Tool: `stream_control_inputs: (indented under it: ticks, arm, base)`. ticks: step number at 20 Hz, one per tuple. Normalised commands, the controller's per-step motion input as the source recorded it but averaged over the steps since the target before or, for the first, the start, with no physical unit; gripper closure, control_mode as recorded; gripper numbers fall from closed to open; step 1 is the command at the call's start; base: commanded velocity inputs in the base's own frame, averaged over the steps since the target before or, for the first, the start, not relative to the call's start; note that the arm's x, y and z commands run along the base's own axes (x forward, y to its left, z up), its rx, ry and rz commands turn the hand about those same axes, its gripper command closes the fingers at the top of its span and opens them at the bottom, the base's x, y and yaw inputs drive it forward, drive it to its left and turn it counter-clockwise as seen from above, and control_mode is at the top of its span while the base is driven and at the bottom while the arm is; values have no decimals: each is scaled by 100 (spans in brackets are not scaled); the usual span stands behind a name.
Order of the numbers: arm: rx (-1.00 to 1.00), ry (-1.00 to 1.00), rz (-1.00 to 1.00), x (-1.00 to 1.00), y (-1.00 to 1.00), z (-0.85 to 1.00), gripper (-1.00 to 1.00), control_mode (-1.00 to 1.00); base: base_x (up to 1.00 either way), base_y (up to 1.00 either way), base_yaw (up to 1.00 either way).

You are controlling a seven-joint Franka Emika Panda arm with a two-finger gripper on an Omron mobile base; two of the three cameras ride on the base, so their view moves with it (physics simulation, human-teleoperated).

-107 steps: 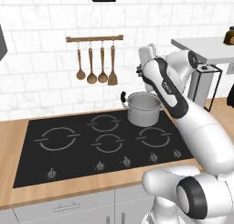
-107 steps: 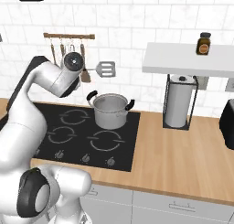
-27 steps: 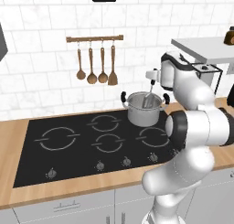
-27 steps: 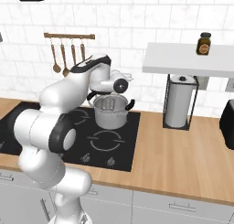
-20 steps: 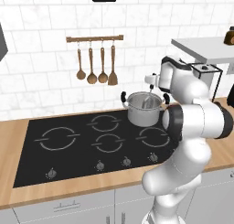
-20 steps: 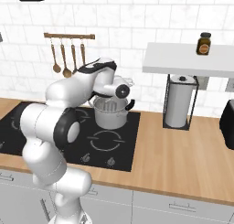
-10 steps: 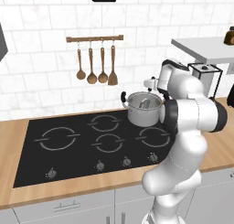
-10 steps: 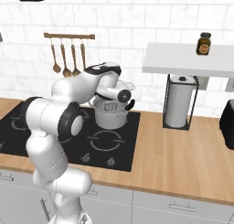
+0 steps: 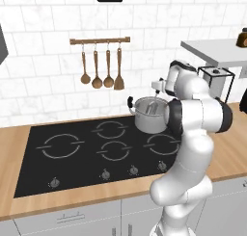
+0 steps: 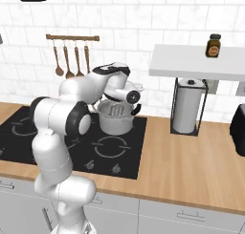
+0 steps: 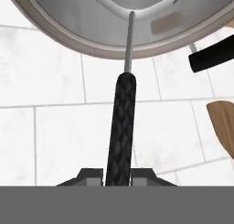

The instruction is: Put the lime and eggplant in the pot. Retrieve the spatula and lightly stir the vegetables in the pot.

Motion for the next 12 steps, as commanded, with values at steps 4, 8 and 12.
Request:
stream_control_inputs:
  ticks: [4, 8, 12]
  arm:
    - [0, -1, 0, 23, 0, 0, 100, -100]
    - [0, 0, 0, 10, 0, 0, 100, -100]
    - [0, 0, 0, 3, -3, 2, 100, -100]
  base:
    - [0, 0, 0]
    - [0, 0, 0]
    - [0, 0, 0]
